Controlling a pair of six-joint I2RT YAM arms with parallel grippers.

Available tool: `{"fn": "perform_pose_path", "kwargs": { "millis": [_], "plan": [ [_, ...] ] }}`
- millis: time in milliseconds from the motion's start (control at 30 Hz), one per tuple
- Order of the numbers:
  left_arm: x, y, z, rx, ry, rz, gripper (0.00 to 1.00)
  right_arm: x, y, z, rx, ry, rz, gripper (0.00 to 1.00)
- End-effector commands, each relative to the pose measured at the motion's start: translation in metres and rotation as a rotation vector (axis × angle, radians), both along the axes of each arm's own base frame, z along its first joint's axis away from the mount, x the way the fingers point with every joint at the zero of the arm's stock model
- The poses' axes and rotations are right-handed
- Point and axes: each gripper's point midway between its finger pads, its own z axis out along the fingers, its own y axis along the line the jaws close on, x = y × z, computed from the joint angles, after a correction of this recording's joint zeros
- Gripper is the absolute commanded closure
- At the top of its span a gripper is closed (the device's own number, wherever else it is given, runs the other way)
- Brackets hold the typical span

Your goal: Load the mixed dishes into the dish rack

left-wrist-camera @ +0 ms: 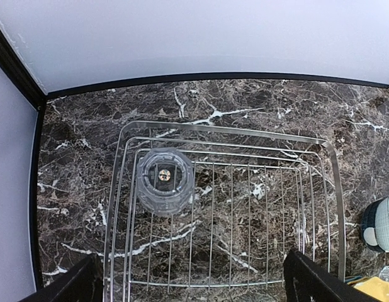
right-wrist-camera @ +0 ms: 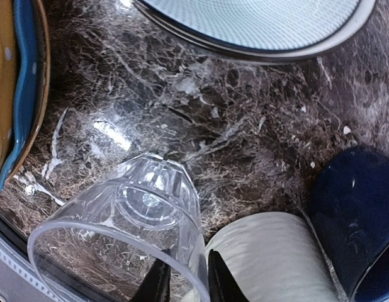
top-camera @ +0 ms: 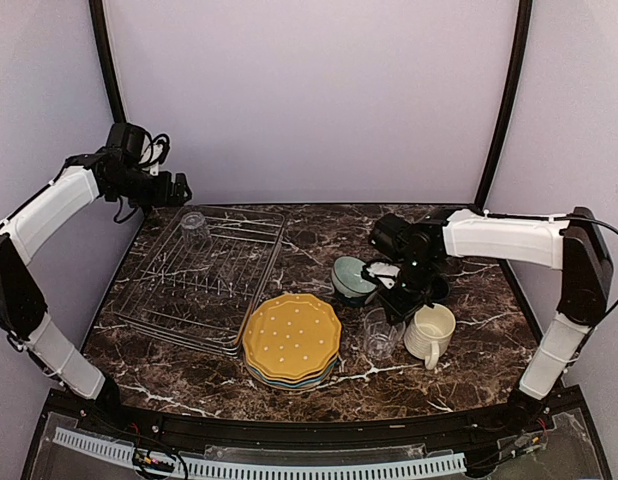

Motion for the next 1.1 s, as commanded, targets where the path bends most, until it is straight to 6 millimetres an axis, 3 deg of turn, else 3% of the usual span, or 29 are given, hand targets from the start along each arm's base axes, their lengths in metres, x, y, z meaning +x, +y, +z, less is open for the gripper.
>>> {"fn": "perform_pose_path", "kwargs": {
  "millis": [0,133,267,467,567,600,633,667,700,767,867,1067],
  "plan": [
    [-0.013,-0.007,0.021,-0.059,-0.06,-0.035,0.01,0.005,0.008,0.015,0.002,-0.036,0.018,0.86],
    [-0.021,-0.023,0.016,-0.126,-0.039,-0.106,0.01,0.001,0.019,0.044,0.061,-0.051,0.037,0.99],
    [-0.03,-0.048,0.013,-0.259,-0.04,-0.205,0.01,0.007,0.03,0.088,0.149,-0.118,0.05,1.0],
    [-0.043,-0.084,0.027,-0.512,-0.06,-0.33,0.01,0.023,0.052,0.151,0.311,-0.266,0.076,1.0],
    [-0.048,-0.102,0.045,-0.68,-0.091,-0.404,0.01,0.036,0.078,0.184,0.455,-0.335,0.101,1.0],
    [-0.055,-0.108,0.041,-0.718,-0.077,-0.434,0.01,0.04,0.088,0.195,0.505,-0.355,0.108,1.0],
    [-0.054,-0.111,0.052,-0.758,-0.116,-0.45,0.01,0.044,0.097,0.206,0.556,-0.37,0.114,1.0],
    [-0.061,-0.116,0.048,-0.783,-0.111,-0.469,0.01,0.048,0.107,0.217,0.604,-0.385,0.117,1.0],
    [-0.063,-0.122,0.06,-0.819,-0.152,-0.495,0.01,0.051,0.117,0.229,0.659,-0.396,0.122,1.0],
    [-0.075,-0.134,0.06,-0.878,-0.158,-0.535,0.01,0.056,0.134,0.25,0.756,-0.414,0.135,1.0],
    [-0.093,-0.154,0.071,-0.951,-0.181,-0.619,0.01,0.064,0.152,0.269,0.849,-0.439,0.142,1.0],
    [-0.126,-0.197,0.089,-1.083,-0.183,-0.78,0.01,0.069,0.172,0.287,0.985,-0.424,0.153,1.0]
  ]
}}
